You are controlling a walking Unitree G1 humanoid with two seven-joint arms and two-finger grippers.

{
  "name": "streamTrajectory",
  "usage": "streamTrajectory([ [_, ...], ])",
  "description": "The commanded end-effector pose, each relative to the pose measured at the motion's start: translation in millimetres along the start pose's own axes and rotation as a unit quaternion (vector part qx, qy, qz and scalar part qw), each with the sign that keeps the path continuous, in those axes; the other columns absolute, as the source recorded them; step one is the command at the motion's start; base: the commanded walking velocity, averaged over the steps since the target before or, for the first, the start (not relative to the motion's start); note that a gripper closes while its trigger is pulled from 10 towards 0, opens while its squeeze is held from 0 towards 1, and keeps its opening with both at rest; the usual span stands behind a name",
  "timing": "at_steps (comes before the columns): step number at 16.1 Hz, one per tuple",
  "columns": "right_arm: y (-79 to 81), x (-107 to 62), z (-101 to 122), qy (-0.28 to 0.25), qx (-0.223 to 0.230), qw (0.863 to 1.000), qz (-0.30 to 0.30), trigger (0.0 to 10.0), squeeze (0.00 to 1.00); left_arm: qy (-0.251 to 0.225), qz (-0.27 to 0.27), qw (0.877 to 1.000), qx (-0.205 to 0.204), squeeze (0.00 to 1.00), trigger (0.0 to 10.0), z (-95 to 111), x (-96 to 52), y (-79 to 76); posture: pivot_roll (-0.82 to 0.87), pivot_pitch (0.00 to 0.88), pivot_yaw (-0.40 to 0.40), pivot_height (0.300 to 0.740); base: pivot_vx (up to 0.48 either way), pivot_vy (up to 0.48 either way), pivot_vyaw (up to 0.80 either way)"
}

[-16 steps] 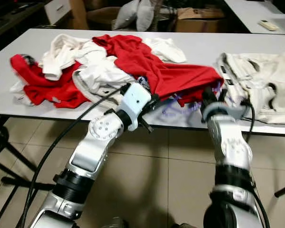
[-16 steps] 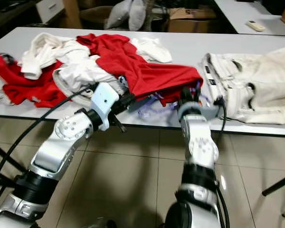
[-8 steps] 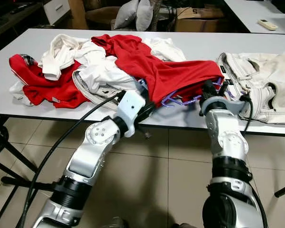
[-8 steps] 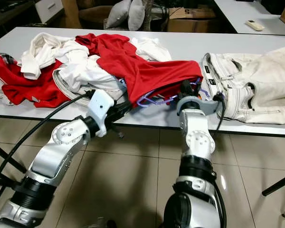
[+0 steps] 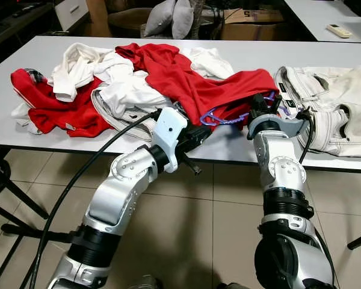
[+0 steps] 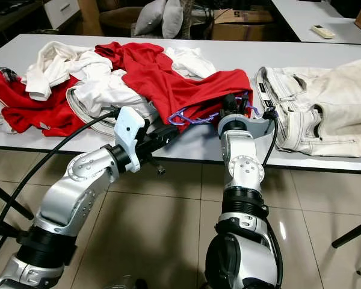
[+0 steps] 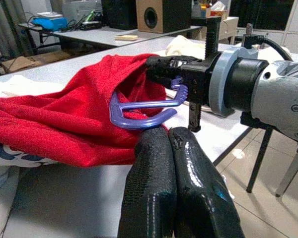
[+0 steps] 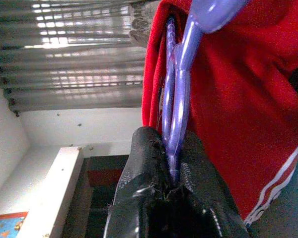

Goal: Hang hanger

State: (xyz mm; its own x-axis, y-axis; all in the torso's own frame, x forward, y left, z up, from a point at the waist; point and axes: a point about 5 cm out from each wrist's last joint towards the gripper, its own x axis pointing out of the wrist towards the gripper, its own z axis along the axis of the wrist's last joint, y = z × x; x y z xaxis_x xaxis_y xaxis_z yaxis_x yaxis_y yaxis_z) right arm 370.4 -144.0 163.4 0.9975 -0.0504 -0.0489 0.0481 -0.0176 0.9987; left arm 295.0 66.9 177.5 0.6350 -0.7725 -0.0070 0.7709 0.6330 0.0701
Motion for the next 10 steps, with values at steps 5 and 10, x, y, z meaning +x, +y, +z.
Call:
streamTrajectory([
  [5,18.0,4.0,-14.9,0.019,0.027,0.999,0.029,10.0,0.00,0.004,0.053,0.998,0.037,0.00,0.0,7.2,-3.5,23.3,0.04,0.032,0.044,0.740,0.000,0.000,0.00],
  [10,16.5,4.4,-6.2,0.012,0.027,0.999,0.032,10.0,0.00,0.018,0.091,0.994,0.054,0.00,0.0,6.9,-13.3,46.3,0.04,0.024,0.044,0.740,0.000,0.000,0.00],
])
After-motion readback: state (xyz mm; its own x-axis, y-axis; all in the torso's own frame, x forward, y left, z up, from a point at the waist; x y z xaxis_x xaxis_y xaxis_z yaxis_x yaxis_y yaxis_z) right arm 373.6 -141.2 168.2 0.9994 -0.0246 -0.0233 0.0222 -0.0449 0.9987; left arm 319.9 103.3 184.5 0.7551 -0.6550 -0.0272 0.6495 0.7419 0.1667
